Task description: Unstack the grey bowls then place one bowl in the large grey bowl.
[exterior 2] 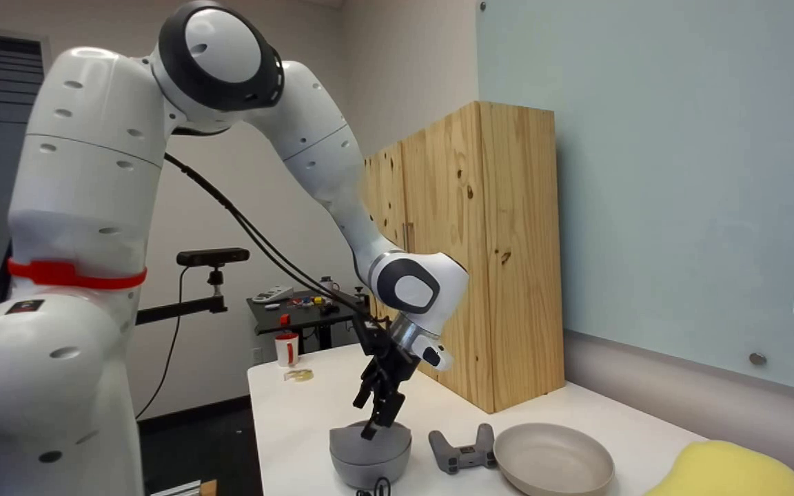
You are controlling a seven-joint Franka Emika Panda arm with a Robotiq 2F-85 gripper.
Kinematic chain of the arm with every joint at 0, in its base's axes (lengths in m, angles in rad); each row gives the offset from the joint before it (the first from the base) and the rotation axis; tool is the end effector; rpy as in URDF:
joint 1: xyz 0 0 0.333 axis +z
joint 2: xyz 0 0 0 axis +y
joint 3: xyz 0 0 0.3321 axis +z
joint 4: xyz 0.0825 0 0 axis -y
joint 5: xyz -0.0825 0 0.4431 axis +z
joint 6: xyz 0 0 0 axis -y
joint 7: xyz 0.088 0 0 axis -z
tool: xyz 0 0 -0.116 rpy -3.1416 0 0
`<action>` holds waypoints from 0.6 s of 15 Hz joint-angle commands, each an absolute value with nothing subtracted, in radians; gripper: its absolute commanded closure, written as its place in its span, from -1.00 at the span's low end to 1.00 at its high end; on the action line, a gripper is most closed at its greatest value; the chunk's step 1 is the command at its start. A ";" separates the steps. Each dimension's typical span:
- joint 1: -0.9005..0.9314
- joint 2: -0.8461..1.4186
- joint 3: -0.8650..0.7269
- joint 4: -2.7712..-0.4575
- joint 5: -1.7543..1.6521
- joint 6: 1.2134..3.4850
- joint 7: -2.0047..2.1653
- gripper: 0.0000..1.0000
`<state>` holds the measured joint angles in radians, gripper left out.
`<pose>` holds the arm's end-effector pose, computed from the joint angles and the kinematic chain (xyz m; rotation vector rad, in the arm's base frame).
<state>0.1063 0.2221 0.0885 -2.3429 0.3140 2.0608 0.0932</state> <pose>0.4748 0.1150 0.1706 -2.8557 0.1655 0.7805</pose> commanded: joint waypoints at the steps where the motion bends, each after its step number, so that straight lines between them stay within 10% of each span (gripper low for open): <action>1: 0.093 0.182 0.067 -2.379 0.239 2.051 0.120 -1.00; 9: 0.092 0.211 0.063 -2.346 0.165 2.068 0.130 -1.00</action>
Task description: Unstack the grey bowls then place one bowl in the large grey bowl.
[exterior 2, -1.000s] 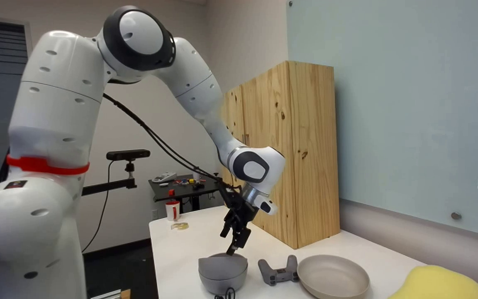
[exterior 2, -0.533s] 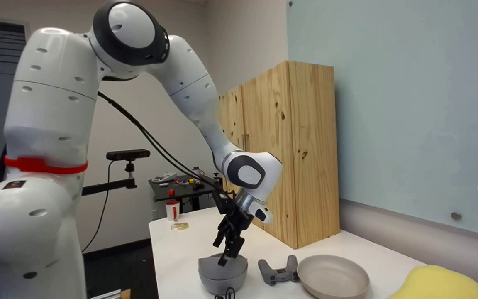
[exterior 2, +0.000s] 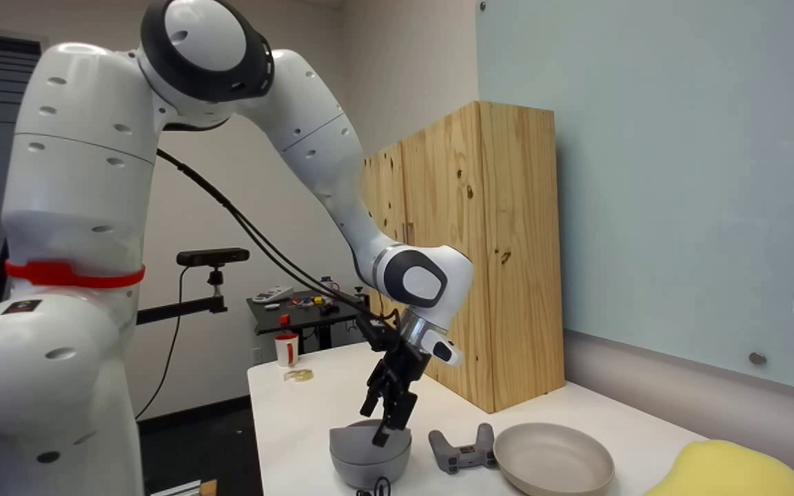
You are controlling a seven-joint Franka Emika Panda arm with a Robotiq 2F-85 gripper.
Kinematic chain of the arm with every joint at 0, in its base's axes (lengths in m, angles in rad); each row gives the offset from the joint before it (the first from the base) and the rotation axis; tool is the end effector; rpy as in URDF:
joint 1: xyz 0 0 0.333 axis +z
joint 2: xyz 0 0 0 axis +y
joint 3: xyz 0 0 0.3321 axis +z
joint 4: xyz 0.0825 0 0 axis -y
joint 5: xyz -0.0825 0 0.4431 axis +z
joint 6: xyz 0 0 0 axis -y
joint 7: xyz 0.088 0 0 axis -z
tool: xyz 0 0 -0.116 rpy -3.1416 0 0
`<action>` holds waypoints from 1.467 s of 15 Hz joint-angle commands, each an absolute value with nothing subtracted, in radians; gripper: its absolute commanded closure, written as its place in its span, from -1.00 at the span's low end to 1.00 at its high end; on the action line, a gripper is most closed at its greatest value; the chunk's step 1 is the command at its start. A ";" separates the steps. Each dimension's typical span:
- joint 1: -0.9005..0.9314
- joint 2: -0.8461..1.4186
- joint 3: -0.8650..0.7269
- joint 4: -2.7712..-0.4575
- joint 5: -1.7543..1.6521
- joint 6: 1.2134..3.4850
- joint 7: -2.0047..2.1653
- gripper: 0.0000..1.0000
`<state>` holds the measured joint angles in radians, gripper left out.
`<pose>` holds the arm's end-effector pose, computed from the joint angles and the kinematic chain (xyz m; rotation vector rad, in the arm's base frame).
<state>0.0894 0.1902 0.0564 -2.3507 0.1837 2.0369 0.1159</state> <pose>0.4773 0.0831 0.1814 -2.9536 0.1380 0.7838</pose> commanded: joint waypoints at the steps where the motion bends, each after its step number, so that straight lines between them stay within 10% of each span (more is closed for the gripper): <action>1: 0.094 0.215 0.065 -2.341 0.165 2.077 0.129 -1.00; 16: 0.109 0.299 0.113 -2.310 0.239 2.189 0.122 -1.00; 22: 0.103 0.295 0.120 -2.321 0.264 2.191 0.104 -0.07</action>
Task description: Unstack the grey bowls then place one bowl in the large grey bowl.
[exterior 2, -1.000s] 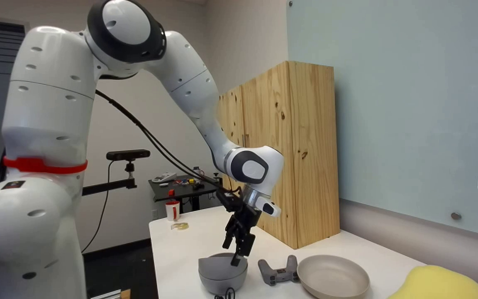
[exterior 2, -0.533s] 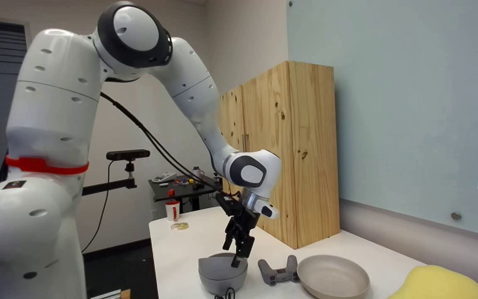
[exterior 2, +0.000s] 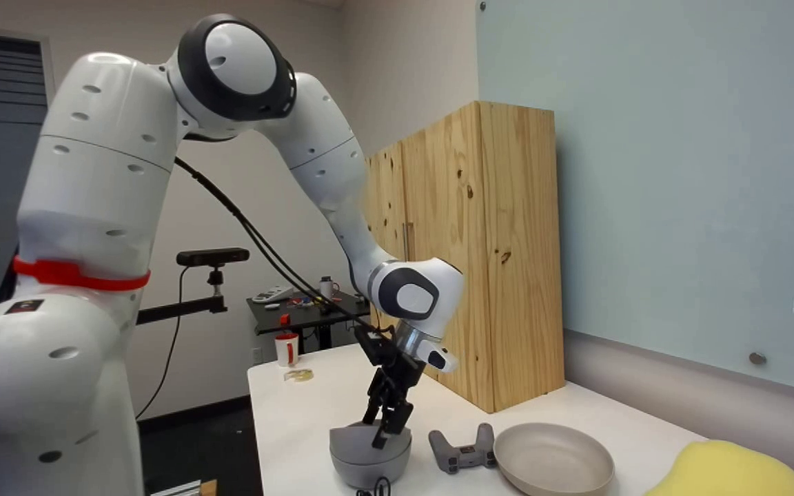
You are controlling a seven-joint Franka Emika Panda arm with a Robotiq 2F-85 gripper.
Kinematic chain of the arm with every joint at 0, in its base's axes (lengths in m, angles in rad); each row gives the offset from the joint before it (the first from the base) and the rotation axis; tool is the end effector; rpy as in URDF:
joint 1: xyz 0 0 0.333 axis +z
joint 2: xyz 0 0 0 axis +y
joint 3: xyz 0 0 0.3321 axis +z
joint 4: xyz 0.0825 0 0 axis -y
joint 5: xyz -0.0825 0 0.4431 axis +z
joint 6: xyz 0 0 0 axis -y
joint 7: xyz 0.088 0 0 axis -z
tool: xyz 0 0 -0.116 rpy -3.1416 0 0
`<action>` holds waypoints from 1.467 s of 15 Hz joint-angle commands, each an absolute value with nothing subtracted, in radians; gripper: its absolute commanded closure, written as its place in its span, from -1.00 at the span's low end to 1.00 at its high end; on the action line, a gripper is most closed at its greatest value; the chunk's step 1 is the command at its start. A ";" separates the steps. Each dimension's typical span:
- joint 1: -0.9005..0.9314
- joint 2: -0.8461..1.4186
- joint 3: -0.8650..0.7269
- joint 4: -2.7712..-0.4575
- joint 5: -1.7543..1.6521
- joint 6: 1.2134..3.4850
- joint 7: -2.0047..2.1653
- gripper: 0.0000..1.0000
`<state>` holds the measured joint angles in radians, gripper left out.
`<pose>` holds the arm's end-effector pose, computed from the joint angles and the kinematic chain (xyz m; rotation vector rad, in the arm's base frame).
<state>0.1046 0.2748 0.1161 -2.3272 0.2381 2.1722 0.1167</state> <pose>0.4858 0.1237 0.1524 -2.9414 0.1052 0.6819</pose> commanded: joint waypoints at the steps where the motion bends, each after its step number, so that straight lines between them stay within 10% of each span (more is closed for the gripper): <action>1: 0.102 0.290 0.120 -2.323 0.265 2.193 0.102 0.12; 7: 0.102 0.282 0.121 -2.326 0.268 2.217 0.099 0.97; 22: 0.075 0.198 0.064 -2.175 0.201 2.157 0.130 0.98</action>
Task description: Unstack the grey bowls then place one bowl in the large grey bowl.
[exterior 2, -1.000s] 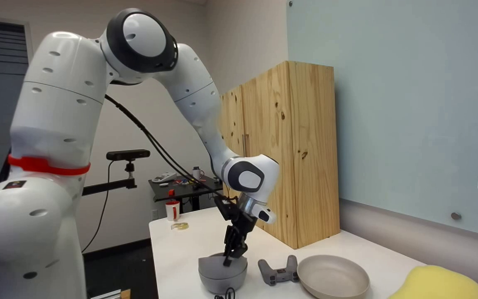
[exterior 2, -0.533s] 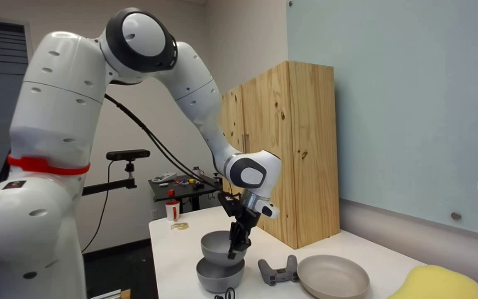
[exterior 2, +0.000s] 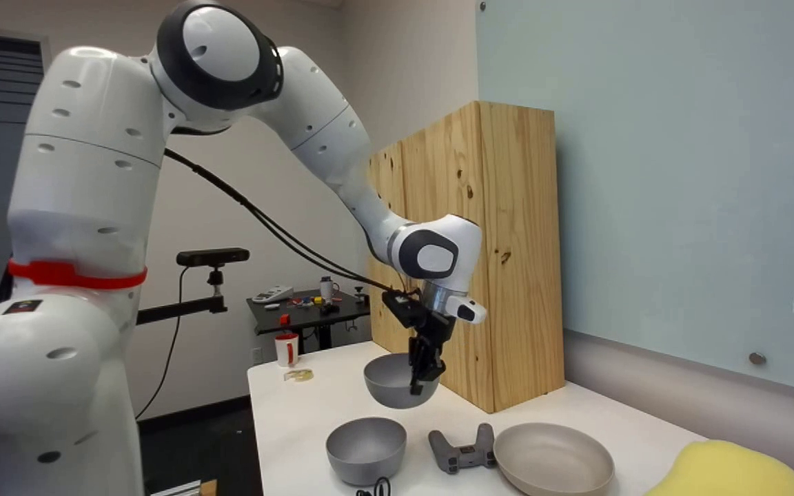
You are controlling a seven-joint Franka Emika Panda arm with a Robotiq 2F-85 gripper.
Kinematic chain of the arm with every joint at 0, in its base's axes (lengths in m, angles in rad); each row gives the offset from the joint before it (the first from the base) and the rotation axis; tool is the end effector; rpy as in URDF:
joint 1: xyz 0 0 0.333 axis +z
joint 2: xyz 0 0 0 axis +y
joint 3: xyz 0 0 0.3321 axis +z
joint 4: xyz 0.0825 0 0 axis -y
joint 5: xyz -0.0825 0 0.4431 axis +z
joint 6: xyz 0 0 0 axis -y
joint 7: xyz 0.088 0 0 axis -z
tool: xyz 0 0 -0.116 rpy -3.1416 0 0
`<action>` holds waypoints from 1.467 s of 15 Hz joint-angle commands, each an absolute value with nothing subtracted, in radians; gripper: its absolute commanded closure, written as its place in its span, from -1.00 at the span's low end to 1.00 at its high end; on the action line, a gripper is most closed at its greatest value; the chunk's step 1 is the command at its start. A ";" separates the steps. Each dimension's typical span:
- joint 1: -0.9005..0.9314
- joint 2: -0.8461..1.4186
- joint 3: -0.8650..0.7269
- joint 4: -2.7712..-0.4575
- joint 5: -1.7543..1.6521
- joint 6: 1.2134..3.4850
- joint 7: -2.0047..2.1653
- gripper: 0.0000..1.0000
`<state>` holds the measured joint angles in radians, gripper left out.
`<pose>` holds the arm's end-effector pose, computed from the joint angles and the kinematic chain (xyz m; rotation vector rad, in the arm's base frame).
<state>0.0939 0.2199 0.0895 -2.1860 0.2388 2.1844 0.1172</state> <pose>0.5612 0.1154 0.2350 -2.9524 0.1381 0.3692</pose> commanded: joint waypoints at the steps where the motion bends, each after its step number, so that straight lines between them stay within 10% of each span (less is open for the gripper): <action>1: 0.067 0.188 0.052 -2.175 0.190 2.157 0.131 0.98; 22: -0.082 0.430 -0.068 -1.716 0.117 1.982 0.099 0.98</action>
<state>-0.0650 0.3241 -0.0632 -1.8498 0.1119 2.0438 0.1164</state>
